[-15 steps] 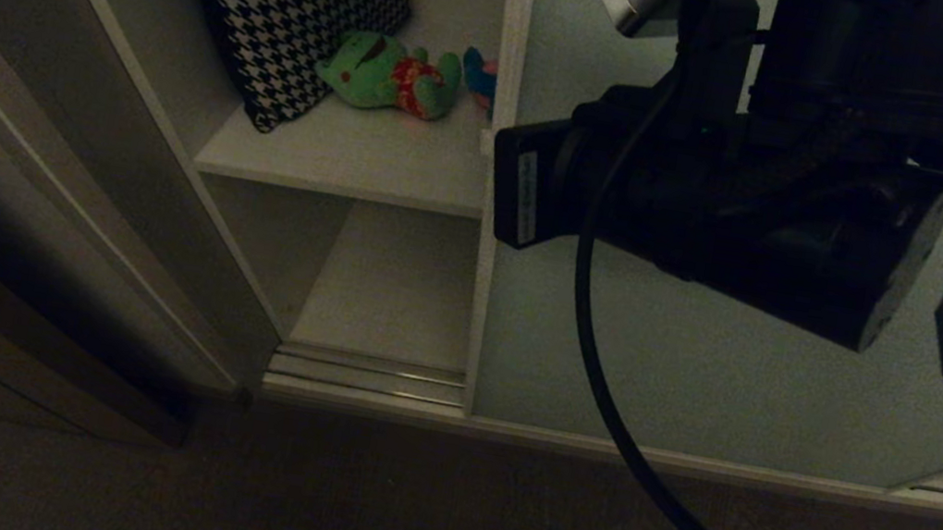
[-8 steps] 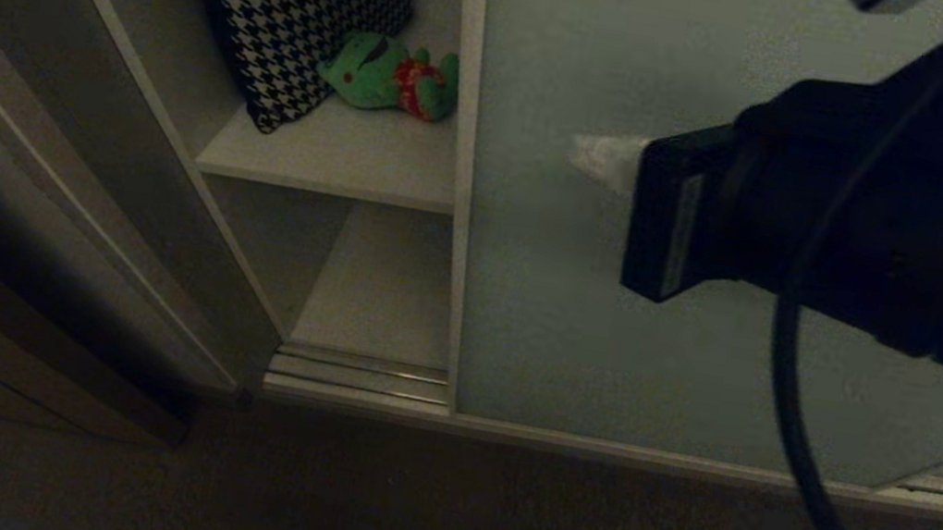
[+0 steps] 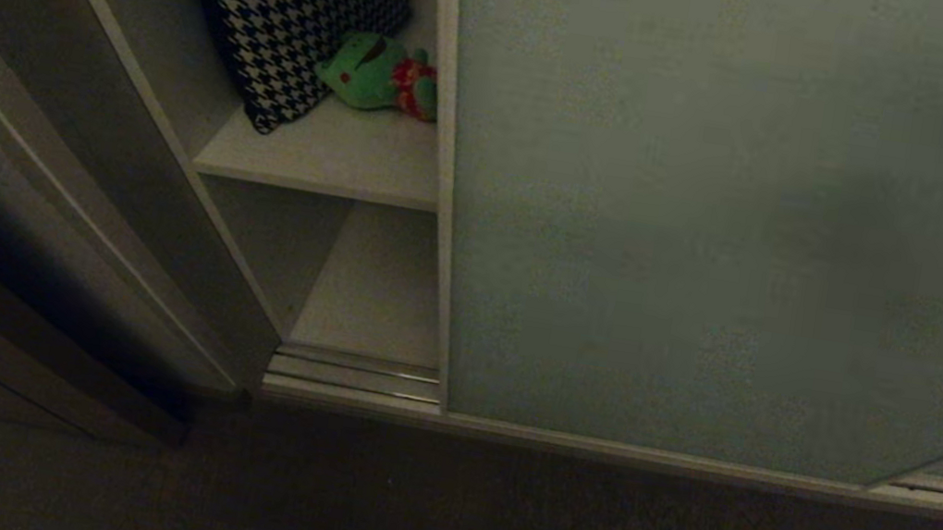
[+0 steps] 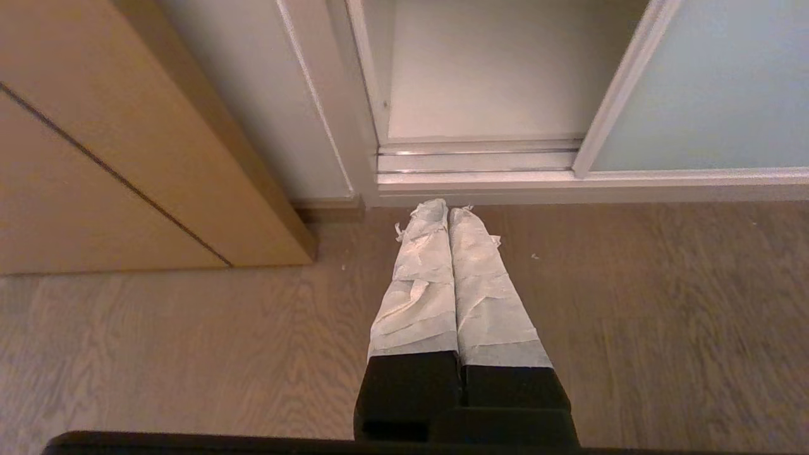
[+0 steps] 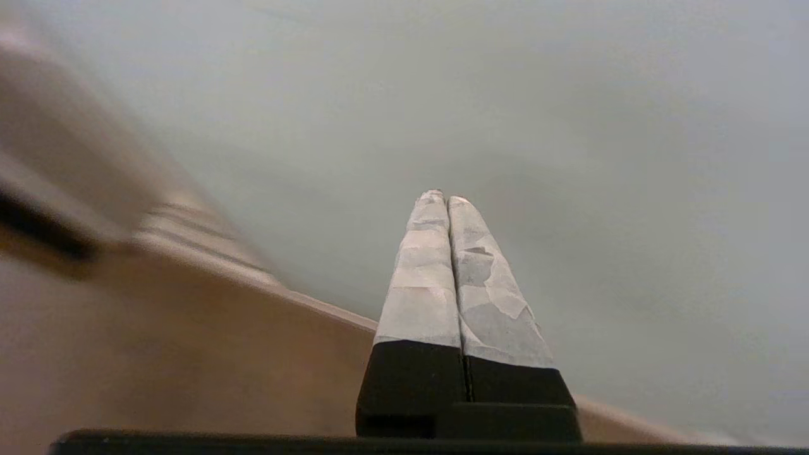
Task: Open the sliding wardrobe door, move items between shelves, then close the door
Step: Close the door
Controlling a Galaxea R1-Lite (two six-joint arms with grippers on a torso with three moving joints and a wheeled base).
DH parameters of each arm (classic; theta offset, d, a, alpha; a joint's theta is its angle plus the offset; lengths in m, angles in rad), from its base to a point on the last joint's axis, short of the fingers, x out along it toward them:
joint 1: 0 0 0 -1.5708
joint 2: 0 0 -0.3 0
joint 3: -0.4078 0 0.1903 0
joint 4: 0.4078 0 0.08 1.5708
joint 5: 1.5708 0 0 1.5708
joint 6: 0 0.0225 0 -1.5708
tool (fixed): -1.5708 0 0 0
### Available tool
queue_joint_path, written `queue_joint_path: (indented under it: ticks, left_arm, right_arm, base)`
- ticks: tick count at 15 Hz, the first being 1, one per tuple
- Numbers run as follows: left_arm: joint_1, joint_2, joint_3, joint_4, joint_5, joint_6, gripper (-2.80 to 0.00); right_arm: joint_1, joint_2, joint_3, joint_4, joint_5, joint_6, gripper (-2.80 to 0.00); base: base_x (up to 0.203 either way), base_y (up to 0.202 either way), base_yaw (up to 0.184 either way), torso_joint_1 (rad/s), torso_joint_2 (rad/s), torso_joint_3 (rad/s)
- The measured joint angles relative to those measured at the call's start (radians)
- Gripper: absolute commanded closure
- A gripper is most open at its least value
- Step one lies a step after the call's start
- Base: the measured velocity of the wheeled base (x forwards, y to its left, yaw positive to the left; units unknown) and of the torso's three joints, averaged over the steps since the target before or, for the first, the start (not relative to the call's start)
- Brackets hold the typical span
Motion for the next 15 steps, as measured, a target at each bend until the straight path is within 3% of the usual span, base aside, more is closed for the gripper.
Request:
queue_joint_path:
  ticks: [4,9,12,15]
  left_arm:
    - [0.0,0.0,-0.001,0.0,0.0,0.0,0.0]
    - [0.0,0.0,0.0,0.0,0.0,0.0,0.0]
    - [0.0,0.0,0.0,0.0,0.0,0.0,0.0]
    - [0.0,0.0,-0.001,0.0,0.0,0.0,0.0]
  right_arm:
    - [-0.521,-0.139,0.057,0.115,0.196,0.029,0.0]
    - [-1.178,-0.224,0.18,0.089,0.29,0.152,0.0]
    - [-1.463,-0.167,0.155,0.071,0.305,0.253,0.0]
    - [-1.62,-0.013,-0.001,0.045,0.312,0.333,0.0]
  base:
    - [0.0,0.0,0.0,0.0,0.0,0.0]
    - [0.0,0.0,0.0,0.0,0.0,0.0]
    - [0.0,0.0,0.0,0.0,0.0,0.0]
    - [0.0,0.0,0.0,0.0,0.0,0.0]
